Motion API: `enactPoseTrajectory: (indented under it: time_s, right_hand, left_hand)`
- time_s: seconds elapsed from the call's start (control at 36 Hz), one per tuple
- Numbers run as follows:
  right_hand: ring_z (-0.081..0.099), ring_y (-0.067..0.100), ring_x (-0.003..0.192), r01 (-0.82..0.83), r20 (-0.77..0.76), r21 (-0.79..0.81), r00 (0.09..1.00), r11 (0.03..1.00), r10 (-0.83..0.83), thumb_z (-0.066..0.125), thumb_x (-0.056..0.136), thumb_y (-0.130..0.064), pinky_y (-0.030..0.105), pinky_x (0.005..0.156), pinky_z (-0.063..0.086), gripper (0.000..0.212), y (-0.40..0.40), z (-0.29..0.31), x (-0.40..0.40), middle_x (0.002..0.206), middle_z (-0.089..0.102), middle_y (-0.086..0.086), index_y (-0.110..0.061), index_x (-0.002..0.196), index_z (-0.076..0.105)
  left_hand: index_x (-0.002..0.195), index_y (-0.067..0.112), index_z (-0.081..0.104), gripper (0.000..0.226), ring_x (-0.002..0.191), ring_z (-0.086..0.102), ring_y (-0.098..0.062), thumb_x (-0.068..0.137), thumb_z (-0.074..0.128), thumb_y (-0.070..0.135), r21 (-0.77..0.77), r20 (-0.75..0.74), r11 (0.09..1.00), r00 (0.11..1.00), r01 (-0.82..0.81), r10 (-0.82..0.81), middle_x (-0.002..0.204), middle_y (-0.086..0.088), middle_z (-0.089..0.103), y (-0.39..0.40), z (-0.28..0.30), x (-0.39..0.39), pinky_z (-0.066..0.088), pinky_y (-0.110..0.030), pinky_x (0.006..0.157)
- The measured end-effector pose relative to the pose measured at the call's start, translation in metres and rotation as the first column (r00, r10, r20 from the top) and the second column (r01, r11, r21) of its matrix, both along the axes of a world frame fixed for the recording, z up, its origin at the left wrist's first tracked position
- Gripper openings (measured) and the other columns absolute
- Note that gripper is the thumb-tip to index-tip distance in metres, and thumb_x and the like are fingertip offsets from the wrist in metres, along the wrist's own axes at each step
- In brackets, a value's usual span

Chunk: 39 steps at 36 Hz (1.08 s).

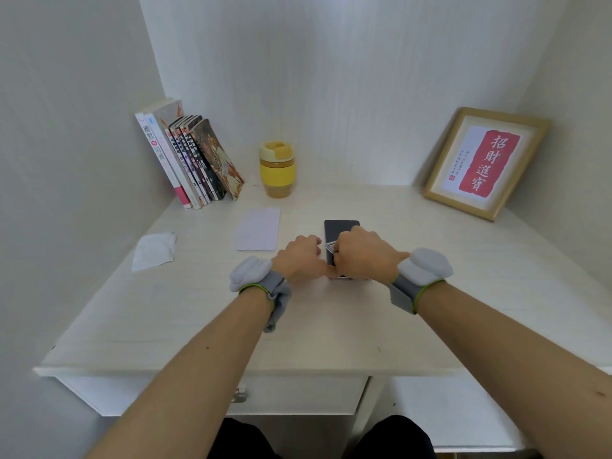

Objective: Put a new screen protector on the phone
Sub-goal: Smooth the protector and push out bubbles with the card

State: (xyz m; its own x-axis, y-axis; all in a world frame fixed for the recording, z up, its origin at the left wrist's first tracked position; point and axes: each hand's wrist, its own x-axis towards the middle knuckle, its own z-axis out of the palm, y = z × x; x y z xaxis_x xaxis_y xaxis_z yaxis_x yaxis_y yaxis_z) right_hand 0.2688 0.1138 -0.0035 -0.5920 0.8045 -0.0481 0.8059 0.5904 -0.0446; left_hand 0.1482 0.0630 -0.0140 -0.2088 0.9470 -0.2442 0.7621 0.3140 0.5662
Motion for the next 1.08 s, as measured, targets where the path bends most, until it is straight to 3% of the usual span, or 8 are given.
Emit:
enactPoseTrajectory:
  time_s: [0.14,0.28,0.39,0.56,0.72,0.86,0.94,1.08]
  right_hand:
    - [0.054,0.033,0.098,-0.007,0.006,-0.018,1.000,1.000,0.007,0.056,0.086,-0.048,0.034,0.071,0.038,0.039,-0.005,0.002,0.003,0.091,0.049,0.011,-0.015,0.071,0.041]
    - [0.051,0.030,0.098,0.038,-0.008,-0.033,0.999,0.999,-0.038,0.055,0.088,-0.030,0.034,0.074,0.038,0.024,-0.002,0.003,-0.005,0.113,0.056,0.016,-0.009,0.099,0.056]
    - [0.049,0.029,0.090,0.002,0.022,-0.032,1.000,0.999,-0.001,0.054,0.090,-0.044,0.034,0.070,0.038,0.031,-0.008,0.000,0.004,0.107,0.056,0.015,-0.014,0.087,0.047]
    - [0.051,0.030,0.090,0.007,0.043,-0.024,0.999,1.000,-0.006,0.046,0.095,-0.041,0.035,0.071,0.039,0.028,-0.017,0.004,0.014,0.100,0.054,0.013,-0.015,0.084,0.046]
    - [0.055,0.034,0.104,0.028,-0.002,-0.013,1.000,1.000,-0.028,0.060,0.086,-0.052,0.034,0.073,0.041,0.048,-0.011,0.002,0.003,0.109,0.057,0.016,-0.007,0.104,0.059]
    - [0.049,0.029,0.083,0.057,-0.004,-0.019,0.998,0.998,-0.057,0.056,0.089,-0.043,0.033,0.069,0.040,0.033,-0.012,0.006,0.004,0.101,0.057,0.013,-0.010,0.093,0.056]
    - [0.054,0.034,0.099,0.096,-0.007,-0.025,0.995,0.995,-0.096,0.047,0.094,-0.023,0.033,0.076,0.040,0.025,-0.008,0.011,0.000,0.120,0.054,0.017,-0.007,0.112,0.057]
    - [0.054,0.033,0.116,0.150,0.029,0.022,0.988,0.988,-0.151,0.045,0.095,-0.016,0.034,0.082,0.044,0.031,0.007,0.016,-0.015,0.129,0.050,0.015,-0.007,0.124,0.052]
  left_hand:
    - [0.146,0.014,0.029,0.093,0.125,0.045,-0.023,0.072,0.079,0.040,0.008,-0.003,1.000,1.000,0.003,-0.003,0.135,-0.001,0.045,0.003,-0.003,-0.002,0.037,-0.040,0.107]
    - [0.145,0.014,0.030,0.093,0.123,0.045,-0.022,0.072,0.079,0.042,0.012,0.012,1.000,1.000,0.002,-0.002,0.133,0.000,0.044,0.004,-0.004,-0.003,0.038,-0.039,0.107]
    - [0.146,0.015,0.030,0.093,0.124,0.045,-0.022,0.072,0.079,0.042,0.021,0.002,1.000,1.000,-0.006,0.006,0.135,0.000,0.045,0.005,-0.005,-0.002,0.038,-0.040,0.107]
    - [0.146,0.015,0.029,0.092,0.123,0.046,-0.021,0.073,0.078,0.043,0.013,0.018,1.000,1.000,-0.021,0.020,0.135,0.000,0.045,0.005,-0.004,-0.001,0.039,-0.039,0.106]
    - [0.146,0.014,0.029,0.092,0.124,0.046,-0.020,0.074,0.079,0.041,0.023,0.001,1.000,1.000,-0.009,0.009,0.136,0.001,0.045,0.004,-0.002,0.001,0.039,-0.036,0.105]
    - [0.146,0.015,0.030,0.093,0.121,0.047,-0.021,0.072,0.080,0.041,0.013,0.013,1.000,1.000,-0.008,0.008,0.132,0.001,0.046,0.006,-0.003,-0.001,0.041,-0.038,0.105]
    - [0.147,0.015,0.029,0.093,0.122,0.047,-0.021,0.073,0.078,0.043,0.014,0.020,1.000,1.000,0.013,-0.013,0.134,0.000,0.046,0.006,-0.002,-0.001,0.041,-0.039,0.105]
    - [0.146,0.014,0.032,0.089,0.123,0.048,-0.021,0.075,0.076,0.046,0.008,0.002,0.999,0.999,0.052,-0.052,0.137,-0.001,0.046,0.006,0.002,-0.002,0.041,-0.037,0.104]
